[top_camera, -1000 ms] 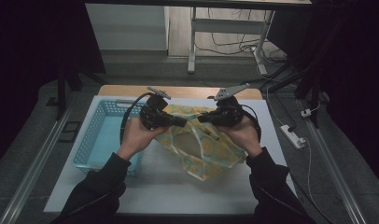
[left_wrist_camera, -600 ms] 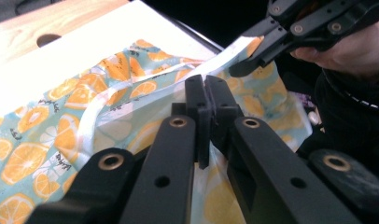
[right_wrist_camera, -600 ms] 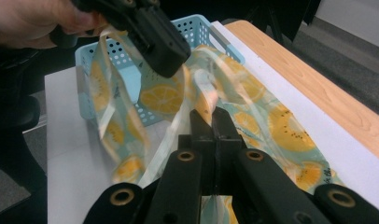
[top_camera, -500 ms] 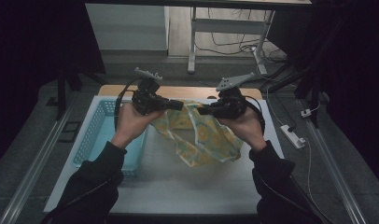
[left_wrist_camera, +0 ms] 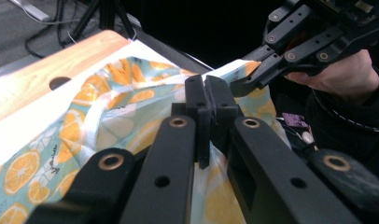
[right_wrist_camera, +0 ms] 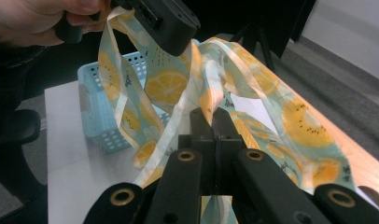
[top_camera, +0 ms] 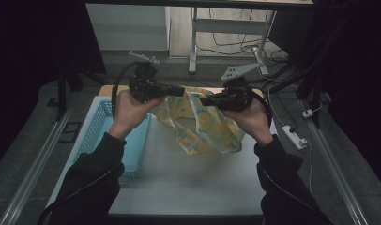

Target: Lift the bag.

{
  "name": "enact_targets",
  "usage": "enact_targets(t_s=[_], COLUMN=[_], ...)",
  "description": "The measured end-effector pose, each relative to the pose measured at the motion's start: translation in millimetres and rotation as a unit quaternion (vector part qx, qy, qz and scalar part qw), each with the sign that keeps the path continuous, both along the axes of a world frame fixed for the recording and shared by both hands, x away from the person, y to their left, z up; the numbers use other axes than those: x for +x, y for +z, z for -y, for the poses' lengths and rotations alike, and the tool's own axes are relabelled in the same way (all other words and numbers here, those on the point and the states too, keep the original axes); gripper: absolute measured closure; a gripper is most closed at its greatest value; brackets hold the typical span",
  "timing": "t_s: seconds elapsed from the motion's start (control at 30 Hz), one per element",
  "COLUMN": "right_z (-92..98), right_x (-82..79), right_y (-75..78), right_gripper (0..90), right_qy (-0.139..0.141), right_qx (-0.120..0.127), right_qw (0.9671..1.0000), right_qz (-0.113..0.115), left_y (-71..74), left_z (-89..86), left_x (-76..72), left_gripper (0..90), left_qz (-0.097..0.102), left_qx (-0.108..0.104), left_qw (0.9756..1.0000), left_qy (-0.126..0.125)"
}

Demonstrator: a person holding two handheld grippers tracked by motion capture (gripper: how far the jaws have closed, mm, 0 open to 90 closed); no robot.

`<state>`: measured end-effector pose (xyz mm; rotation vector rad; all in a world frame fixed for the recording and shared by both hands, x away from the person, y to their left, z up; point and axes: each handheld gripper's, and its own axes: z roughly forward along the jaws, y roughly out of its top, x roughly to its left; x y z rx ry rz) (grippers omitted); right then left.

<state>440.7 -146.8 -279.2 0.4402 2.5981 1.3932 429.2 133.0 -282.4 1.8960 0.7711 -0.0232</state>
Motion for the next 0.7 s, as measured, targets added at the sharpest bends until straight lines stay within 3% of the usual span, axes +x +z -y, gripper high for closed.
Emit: enact_targets(t_s=[0.37,0.7], right_z=[-2.6,-3.6], right_x=[0.5,3.5], right_y=[32.0,52.8], right_gripper=[90.0,90.0], right_qy=[-0.008,-0.020], right_qx=[0.003,0.010], right_qw=[0.9996,0.9989], right_qz=[0.026,0.041], left_y=[29.1,48.3], left_z=[0.9,4.2], left_x=[2.3,5.5], left_gripper=[88.9,88.9], left_qz=[0.022,0.043], left_qx=[-0.013,-0.008], left_qw=[0.9996,0.9987], left_qy=[0.011,0.027])
